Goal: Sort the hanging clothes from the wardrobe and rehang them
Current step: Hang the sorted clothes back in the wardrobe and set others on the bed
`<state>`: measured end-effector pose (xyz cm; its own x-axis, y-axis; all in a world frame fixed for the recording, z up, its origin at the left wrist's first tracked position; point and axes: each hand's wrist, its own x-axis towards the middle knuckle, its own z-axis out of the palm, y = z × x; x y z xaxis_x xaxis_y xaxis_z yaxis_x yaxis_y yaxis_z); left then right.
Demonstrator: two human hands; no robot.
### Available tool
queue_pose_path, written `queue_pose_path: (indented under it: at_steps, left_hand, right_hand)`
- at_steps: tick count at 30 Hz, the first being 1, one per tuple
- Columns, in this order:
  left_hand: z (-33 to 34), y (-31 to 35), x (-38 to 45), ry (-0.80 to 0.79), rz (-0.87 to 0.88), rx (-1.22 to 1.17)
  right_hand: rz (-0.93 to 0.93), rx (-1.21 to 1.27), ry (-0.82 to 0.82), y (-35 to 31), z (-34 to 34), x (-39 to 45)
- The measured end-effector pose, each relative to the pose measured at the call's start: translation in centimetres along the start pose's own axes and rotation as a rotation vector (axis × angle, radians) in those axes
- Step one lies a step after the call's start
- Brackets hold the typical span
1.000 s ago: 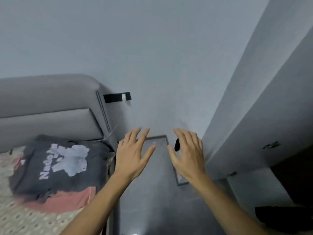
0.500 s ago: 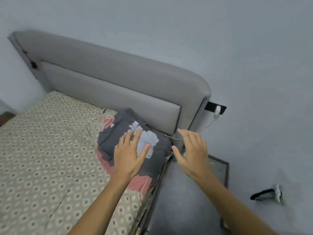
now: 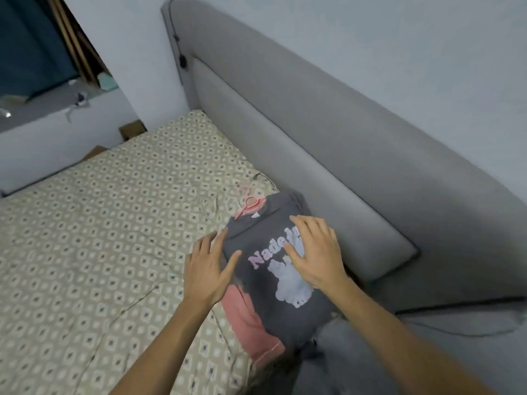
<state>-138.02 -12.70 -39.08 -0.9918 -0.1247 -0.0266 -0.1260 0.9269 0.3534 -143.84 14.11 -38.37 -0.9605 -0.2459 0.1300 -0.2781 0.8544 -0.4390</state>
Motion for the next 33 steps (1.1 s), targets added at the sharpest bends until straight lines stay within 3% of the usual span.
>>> queue_pose_path:
  at_steps: [6,13,19,23,33]
  left_hand:
    - [6.3,0.0,8.5,-0.090,-0.224,-0.014]
    - [15.7,-4.6,16.5,-0.211,-0.386,-0.030]
    - [23.2,-8.7,21.8,-0.380,-0.540,-0.184]
    - [25.6,-9.7,23.1,-0.393,-0.574,-0.222]
    - [23.4,-9.5,21.9,-0.311,-0.528,-0.269]
  right_hand:
    - [-0.136,-0.087,-0.208,7.8,5.7,12.2]
    - [-0.206,-0.143,-0.352,13.4,16.4,23.2]
    - [-0.198,-0.204,-0.484,16.9,23.8,29.5]
    - [-0.198,-0.217,-0.562,18.4,26.5,31.0]
    - [-0.288,-0.113,-0.301,18.1,23.4,29.4]
